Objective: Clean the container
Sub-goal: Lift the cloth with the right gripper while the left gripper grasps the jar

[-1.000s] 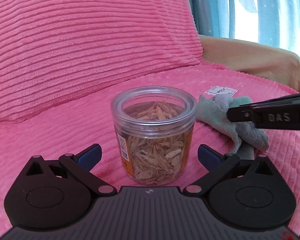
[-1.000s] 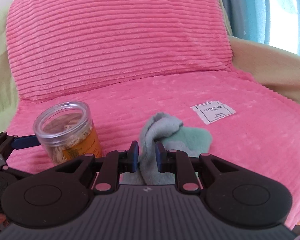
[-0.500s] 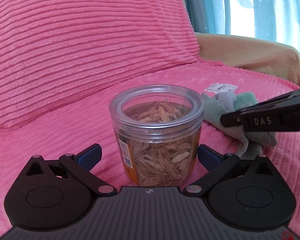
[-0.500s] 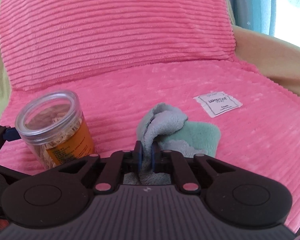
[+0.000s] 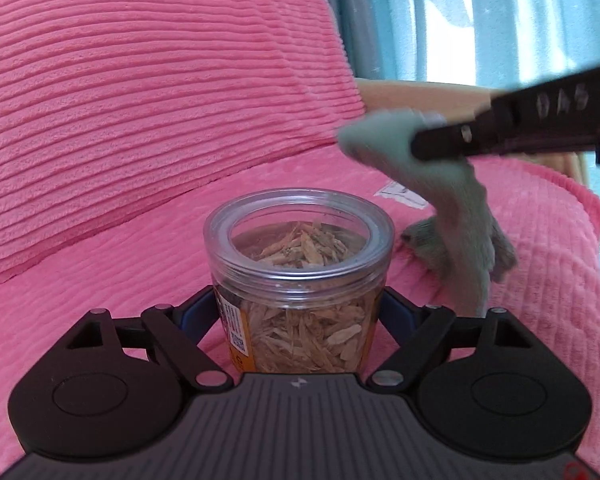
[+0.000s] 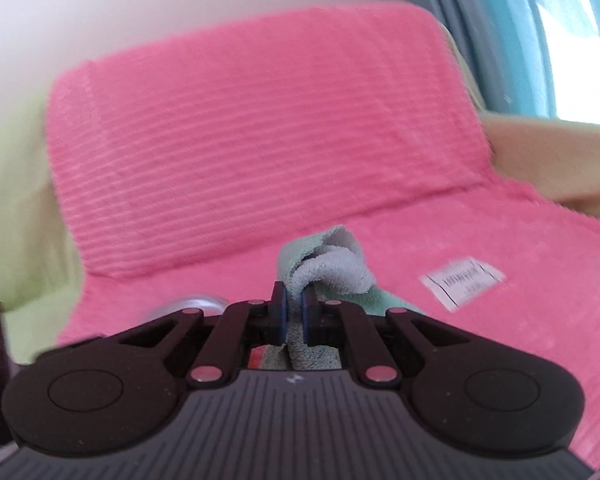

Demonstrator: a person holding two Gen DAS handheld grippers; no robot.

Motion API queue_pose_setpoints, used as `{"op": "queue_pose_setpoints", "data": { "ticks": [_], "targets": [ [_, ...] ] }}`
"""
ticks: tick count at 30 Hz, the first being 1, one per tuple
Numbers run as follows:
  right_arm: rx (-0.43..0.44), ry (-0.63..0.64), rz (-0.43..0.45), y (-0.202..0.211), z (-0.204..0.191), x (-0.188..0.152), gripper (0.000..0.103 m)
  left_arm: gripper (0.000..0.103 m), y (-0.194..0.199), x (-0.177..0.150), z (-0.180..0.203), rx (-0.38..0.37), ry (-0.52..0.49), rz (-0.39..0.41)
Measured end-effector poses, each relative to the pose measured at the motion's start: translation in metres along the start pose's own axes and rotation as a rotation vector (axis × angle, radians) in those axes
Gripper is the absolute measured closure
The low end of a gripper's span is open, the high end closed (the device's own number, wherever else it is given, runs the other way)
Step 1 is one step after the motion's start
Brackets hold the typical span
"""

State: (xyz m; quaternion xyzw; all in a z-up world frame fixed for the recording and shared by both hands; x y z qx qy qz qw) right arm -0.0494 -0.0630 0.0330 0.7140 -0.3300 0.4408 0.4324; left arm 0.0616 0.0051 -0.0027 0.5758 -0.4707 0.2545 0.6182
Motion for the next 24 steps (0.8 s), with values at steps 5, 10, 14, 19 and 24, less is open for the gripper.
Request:
{"op": "queue_pose_setpoints", "data": {
  "ticks": [5, 10, 14, 19, 24],
  "targets": [
    [0.075, 0.029, 0.015, 0.009, -0.009, 0.003, 0.098, 0.018, 0.003, -0.001, 0.004, -0.080, 0.009, 0.010],
    [0.111, 0.061, -0.030, 0.003, -0.012, -0.004, 0.098, 0.018, 0.004, -0.003, 0.011, -0.099, -0.034, 0.010],
    [0.138, 0.088, -0.068, -0.002, -0.015, -0.009, 0.098, 0.018, 0.002, -0.003, 0.010, -0.101, -0.037, 0.009],
    [0.176, 0.113, -0.109, -0.004, -0.017, -0.014, 0.097, 0.018, 0.000, -0.004, 0.012, -0.088, -0.054, 0.005],
    [0.274, 0.123, -0.146, 0.003, -0.021, -0.018, 0.097, 0.018, -0.001, -0.004, 0.012, -0.092, -0.062, 0.012]
  ]
}}
Point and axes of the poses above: each gripper's, at about its wrist camera, not at the fingertips, and y roughly against the way its jaws point, z to its right, x to its top, the point moved 2 cm from there along -y, roughly the way its jaws point, and after that the axes turned 1 degree about -y, right-handed, at the moved point
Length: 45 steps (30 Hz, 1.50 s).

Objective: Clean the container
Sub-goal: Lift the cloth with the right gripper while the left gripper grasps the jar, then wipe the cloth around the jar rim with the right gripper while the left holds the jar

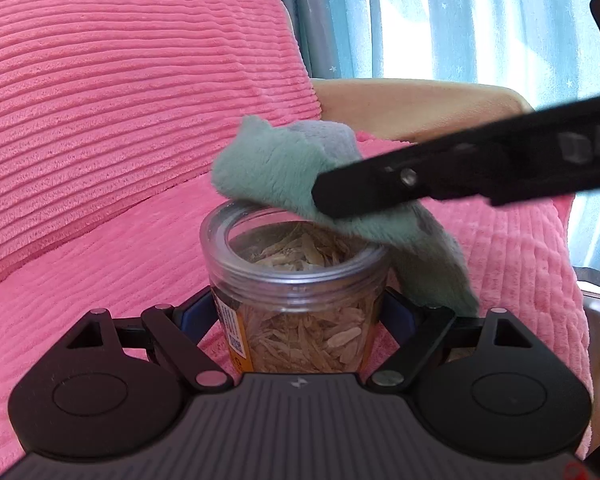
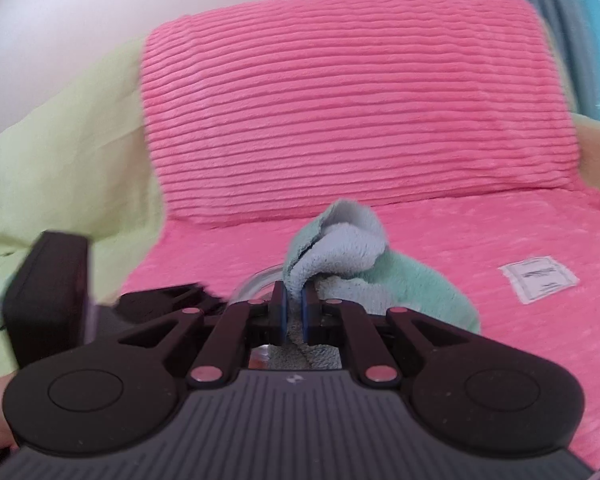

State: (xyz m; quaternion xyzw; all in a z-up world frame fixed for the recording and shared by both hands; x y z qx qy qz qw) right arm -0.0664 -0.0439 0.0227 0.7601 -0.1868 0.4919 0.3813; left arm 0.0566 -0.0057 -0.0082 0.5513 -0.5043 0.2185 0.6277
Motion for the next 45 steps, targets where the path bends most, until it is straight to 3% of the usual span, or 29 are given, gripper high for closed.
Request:
{"op": "queue_pose_setpoints", "data": {
  "ticks": [5, 11, 24, 29, 41, 45],
  "targets": [
    [0.127, -0.042, -0.015, -0.004, -0.002, -0.002, 0.097, 0.018, 0.000, -0.001, -0.001, -0.008, -0.014, 0.007],
    [0.141, -0.082, 0.005, -0.027, -0.001, 0.004, 0.098, 0.018, 0.002, -0.004, -0.002, -0.015, -0.007, 0.011],
    [-0.103, -0.099, 0.082, -0.023, 0.023, 0.010, 0.099, 0.019, 0.008, -0.007, 0.004, -0.034, -0.042, 0.016],
    [-0.121, -0.046, 0.060, -0.008, 0.020, 0.004, 0.098, 0.018, 0.010, -0.002, 0.027, 0.017, -0.007, 0.020],
    [0.051, -0.049, 0.032, 0.003, 0.002, -0.005, 0.098, 0.018, 0.010, -0.005, 0.031, -0.001, -0.022, 0.001],
    [0.064, -0.059, 0.042, -0.005, 0.002, -0.003, 0.098, 0.018, 0.004, -0.003, 0.026, 0.000, -0.016, 0.001]
  ]
}}
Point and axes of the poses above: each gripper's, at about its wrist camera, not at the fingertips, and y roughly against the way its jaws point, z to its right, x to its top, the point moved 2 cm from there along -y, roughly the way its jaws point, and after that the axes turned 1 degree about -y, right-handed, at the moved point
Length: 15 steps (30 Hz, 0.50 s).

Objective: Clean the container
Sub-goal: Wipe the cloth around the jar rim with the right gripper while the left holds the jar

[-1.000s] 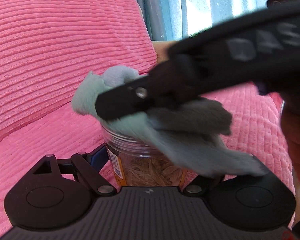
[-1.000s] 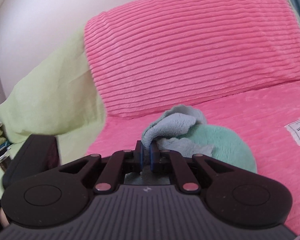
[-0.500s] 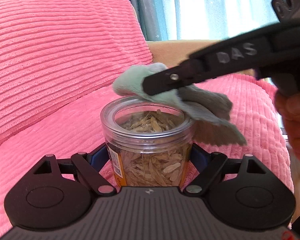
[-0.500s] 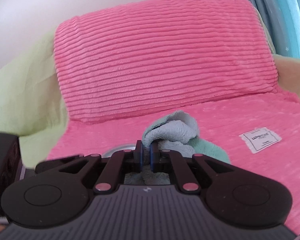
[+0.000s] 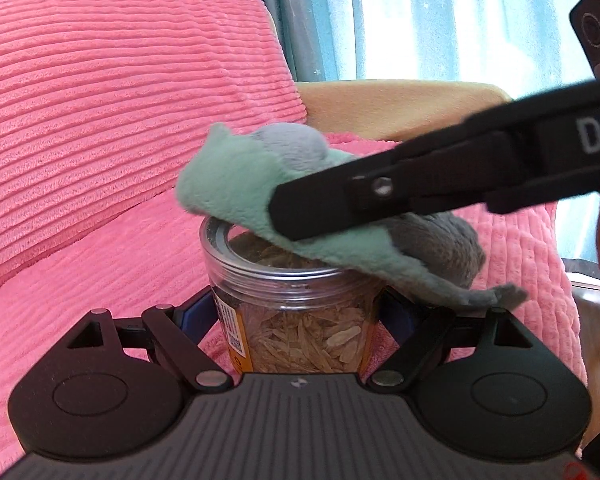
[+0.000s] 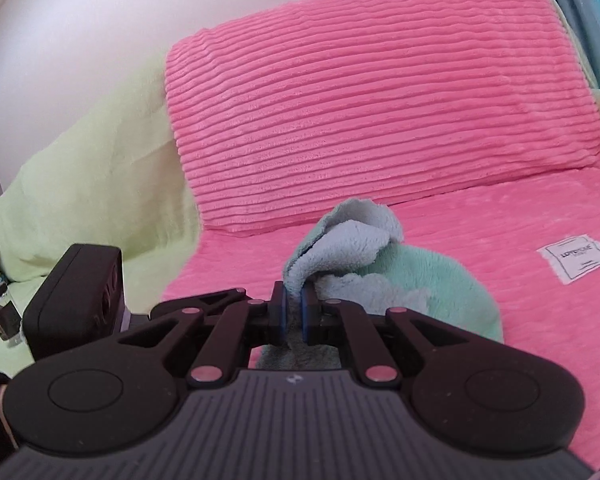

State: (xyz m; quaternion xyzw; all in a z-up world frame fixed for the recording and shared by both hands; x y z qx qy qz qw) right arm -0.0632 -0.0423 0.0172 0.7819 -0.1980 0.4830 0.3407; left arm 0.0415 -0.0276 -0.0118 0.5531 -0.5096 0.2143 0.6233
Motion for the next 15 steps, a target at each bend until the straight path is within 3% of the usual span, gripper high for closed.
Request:
{"op": "queue_pose_setpoints", "data": {
  "ticks": [15],
  "targets": [
    [-0.158, 0.014, 0.037, -0.016, 0.012, 0.009, 0.098, 0.018, 0.001, 0.006, 0.001, 0.011, 0.015, 0.012]
  ]
}}
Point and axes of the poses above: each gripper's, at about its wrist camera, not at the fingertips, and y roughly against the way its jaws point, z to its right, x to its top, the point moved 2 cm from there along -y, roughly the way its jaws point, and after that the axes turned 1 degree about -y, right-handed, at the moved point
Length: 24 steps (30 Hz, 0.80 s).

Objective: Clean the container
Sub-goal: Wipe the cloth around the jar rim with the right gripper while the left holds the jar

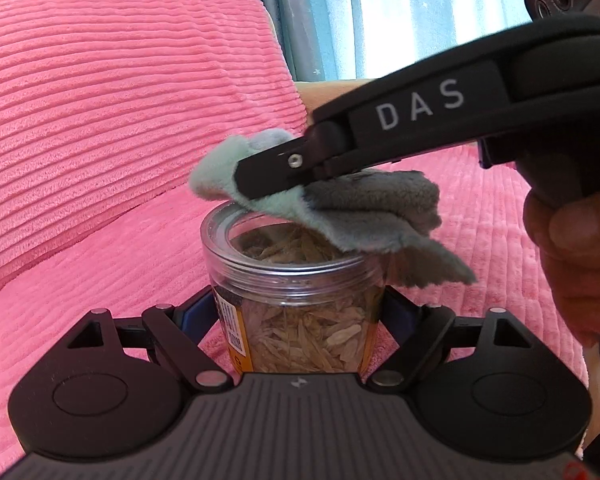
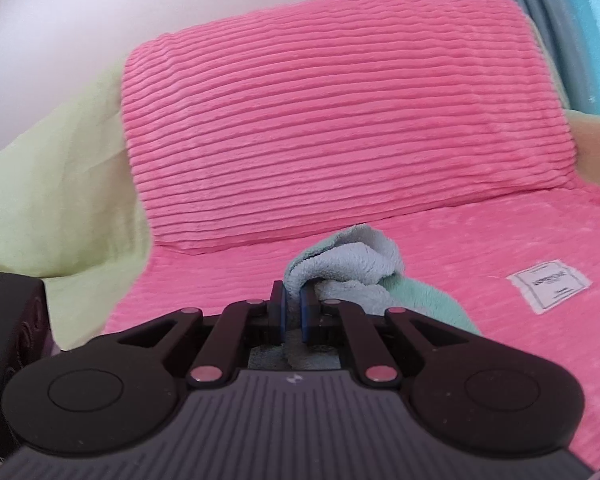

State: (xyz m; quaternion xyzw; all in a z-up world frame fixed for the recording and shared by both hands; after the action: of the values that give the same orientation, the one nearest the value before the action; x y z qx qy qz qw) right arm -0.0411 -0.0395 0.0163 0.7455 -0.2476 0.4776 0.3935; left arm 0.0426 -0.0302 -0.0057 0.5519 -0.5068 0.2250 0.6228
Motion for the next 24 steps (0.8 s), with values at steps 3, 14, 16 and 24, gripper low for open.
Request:
{"op": "queue_pose_setpoints", "data": {
  "ticks": [3, 14, 16, 24],
  "targets": [
    [-0.022, 0.006, 0.000, 0.004, 0.002, -0.001, 0.098, 0.018, -0.001, 0.000, -0.003, 0.000, -0.006, 0.000],
    [0.097, 0.033, -0.042, 0.029, -0.014, -0.013, 0.097, 0.018, 0.004, -0.009, -0.002, -0.004, -0.019, -0.007],
    [0.132, 0.025, -0.043, 0.027, -0.018, -0.014, 0.097, 0.018, 0.007, -0.010, -0.001, -0.004, -0.018, -0.008],
    [0.149, 0.024, -0.023, 0.005, -0.026, -0.010, 0.098, 0.018, 0.010, -0.011, -0.001, -0.003, -0.010, -0.009]
  ]
}}
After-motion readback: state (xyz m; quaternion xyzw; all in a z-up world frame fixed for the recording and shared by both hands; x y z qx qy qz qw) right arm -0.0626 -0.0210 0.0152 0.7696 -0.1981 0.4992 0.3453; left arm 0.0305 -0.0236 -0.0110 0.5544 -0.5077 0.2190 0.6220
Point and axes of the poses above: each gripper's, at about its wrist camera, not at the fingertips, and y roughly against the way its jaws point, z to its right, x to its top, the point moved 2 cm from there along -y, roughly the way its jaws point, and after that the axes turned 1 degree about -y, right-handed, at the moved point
